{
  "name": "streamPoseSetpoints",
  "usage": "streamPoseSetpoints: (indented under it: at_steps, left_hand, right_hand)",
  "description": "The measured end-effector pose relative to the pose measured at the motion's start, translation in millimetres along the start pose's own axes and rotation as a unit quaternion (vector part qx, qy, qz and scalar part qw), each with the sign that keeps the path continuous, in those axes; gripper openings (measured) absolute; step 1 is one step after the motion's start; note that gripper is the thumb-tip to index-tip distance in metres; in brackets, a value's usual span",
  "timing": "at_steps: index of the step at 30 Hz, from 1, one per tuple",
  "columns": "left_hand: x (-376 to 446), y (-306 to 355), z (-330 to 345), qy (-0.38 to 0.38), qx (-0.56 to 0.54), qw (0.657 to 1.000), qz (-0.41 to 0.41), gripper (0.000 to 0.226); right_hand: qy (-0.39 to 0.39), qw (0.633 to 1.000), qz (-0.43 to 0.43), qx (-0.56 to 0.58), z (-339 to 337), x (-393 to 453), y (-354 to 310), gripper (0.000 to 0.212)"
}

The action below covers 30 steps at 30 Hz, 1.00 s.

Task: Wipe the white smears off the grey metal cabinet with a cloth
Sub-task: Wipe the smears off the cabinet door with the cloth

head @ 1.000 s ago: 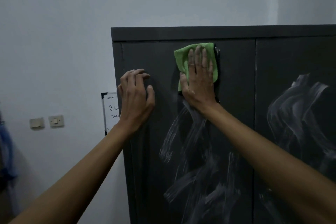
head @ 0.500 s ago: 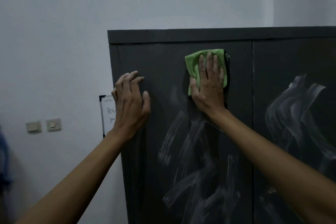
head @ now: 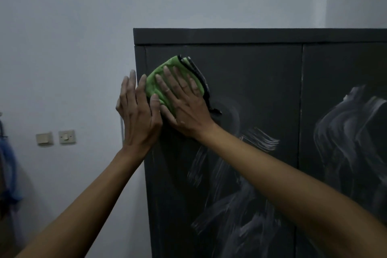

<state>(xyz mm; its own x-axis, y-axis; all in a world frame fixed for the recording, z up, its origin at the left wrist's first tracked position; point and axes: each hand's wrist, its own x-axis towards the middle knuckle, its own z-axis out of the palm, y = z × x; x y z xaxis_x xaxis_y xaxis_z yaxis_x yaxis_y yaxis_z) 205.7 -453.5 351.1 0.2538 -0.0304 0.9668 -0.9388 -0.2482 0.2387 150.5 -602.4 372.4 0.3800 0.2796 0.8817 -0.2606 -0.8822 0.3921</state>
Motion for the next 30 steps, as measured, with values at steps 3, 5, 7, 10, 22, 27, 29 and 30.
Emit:
streamPoseSetpoints:
  at_steps: [3, 5, 7, 10, 22, 27, 29, 30]
  left_hand:
    - [-3, 4, 6, -0.008, -0.003, 1.000, -0.005, 0.059]
    - [-4, 8, 12, -0.012, -0.003, 1.000, 0.003, 0.059]
    - [-3, 13, 18, -0.016, -0.003, 1.000, 0.019, 0.059]
    - [-3, 22, 27, -0.027, 0.008, 0.999, 0.039, 0.061]
    - [-13, 38, 44, -0.038, 0.017, 0.998, 0.042, 0.059]
    - [-15, 22, 33, -0.034, 0.028, 0.999, 0.032, 0.057]
    - [-13, 17, 28, -0.030, 0.025, 0.999, 0.024, 0.056]
    - [-12, 15, 27, -0.027, 0.023, 0.999, 0.021, 0.056]
  right_hand:
    - [0.003, 0.999, -0.033, -0.011, -1, -26, 10, 0.071]
    - [0.011, 0.999, -0.034, -0.018, -6, -42, 25, 0.071]
    - [0.021, 0.999, -0.011, -0.030, -13, -54, 43, 0.071]
    - [0.035, 0.997, 0.060, -0.043, -25, -68, 75, 0.072]
    - [0.079, 0.938, 0.337, 0.003, -59, -93, 168, 0.070]
    - [0.085, 0.941, 0.327, 0.015, -43, -61, 120, 0.072]
    - [0.060, 0.964, 0.259, 0.020, -35, -50, 95, 0.074]
    - [0.041, 0.977, 0.209, 0.021, -31, -48, 82, 0.074]
